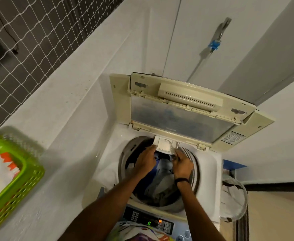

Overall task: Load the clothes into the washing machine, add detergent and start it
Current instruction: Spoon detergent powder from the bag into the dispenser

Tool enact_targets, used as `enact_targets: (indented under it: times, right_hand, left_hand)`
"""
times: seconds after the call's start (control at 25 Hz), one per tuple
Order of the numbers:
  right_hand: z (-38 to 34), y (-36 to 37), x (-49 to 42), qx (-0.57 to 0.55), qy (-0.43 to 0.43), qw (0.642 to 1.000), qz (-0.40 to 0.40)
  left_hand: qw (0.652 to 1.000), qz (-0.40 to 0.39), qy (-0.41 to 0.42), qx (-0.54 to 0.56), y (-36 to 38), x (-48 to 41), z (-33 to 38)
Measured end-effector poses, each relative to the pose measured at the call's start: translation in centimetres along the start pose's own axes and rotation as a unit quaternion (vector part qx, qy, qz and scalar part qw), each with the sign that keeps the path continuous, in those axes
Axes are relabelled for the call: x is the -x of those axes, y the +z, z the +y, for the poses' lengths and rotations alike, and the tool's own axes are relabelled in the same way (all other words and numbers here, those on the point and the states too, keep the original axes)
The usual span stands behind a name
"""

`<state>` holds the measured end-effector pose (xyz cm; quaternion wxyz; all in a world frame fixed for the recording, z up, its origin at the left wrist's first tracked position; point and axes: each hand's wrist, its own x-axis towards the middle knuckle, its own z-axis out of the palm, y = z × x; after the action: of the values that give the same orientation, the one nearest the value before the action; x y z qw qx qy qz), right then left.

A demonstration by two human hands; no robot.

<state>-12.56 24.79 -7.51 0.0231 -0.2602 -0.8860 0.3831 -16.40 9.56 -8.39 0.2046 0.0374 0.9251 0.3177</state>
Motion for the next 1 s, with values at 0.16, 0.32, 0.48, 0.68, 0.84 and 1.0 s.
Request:
enact_targets:
  times: [0.16,0.32,0.48,0.68,0.84,1.0]
  right_hand:
    - [0.0,-0.2,0.4,0.01,-0.004,1.0,0.004]
    - [-0.1,-1.0,0.9,-0.063,0.051,0.995,0.062]
    - [0.4,-1.4,1.1,-0.244,0.155,0.957,0.023]
    - [-0.9,-2.5,2.0,-0.468,0.244,0.848,-0.039]
    - [-3.1,-3.1,3.1,-0.521,0.236,0.817,-0.073]
    - [-5.3,-3.4,4.3,-0.546,0.235,0.796,-0.116]
  left_hand:
    - [1.0,-0.005,-0.003,0.001,-0.1,0.3,0.0]
    - [1.0,0.006,-0.014,0.021,-0.5,0.6,0.3]
    - [0.997,0.045,-0.01,0.057,-1.0,1.6,0.4]
    - [0.986,0.122,0.0,0.111,-3.1,3.4,0.8]
    - [0.973,0.19,0.01,0.129,-5.2,5.2,1.0]
    - [0.956,0.234,0.009,0.174,-7.1,7.1,0.5]
